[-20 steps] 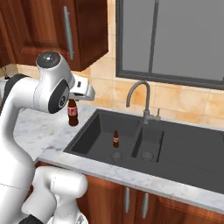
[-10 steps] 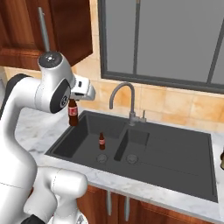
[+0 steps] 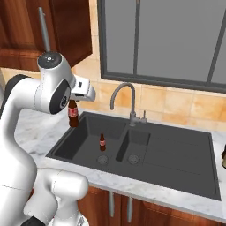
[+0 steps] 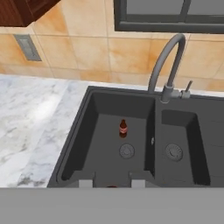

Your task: Place the large bottle from the dining counter next to the other large bottle outside the sink, and place the small bottle from the dining counter next to the other small bottle inside the sink.

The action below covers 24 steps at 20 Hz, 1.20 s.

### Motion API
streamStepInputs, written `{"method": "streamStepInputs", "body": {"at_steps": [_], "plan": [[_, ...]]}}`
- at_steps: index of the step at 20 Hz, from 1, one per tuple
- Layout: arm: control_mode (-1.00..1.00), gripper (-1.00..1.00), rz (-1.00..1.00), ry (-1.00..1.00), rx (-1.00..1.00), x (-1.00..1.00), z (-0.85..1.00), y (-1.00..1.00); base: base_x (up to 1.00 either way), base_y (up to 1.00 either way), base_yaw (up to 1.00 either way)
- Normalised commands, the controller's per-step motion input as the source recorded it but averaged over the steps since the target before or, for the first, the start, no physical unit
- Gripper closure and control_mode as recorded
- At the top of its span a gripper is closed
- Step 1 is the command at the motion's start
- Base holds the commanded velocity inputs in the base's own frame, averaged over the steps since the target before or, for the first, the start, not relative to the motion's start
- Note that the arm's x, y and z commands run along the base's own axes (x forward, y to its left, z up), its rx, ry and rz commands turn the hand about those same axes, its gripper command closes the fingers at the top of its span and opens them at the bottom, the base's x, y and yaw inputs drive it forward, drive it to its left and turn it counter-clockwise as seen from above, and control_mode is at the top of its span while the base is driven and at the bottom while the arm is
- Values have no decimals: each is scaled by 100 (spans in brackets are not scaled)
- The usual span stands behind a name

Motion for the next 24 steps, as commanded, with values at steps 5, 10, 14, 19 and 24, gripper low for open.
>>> {"method": "streamStepInputs", "body": {"at_steps": [5,10,14,19,24], "plan": [[100,100,0,0,0,0,0,0,1,44,13],[100,100,0,0,0,0,0,0,13,1,25],[100,100,0,0,0,0,0,0,12,0,25],[100,100,0,0,0,0,0,0,12,-5,25],[100,100,0,0,0,0,0,0,14,-15,23]]}}
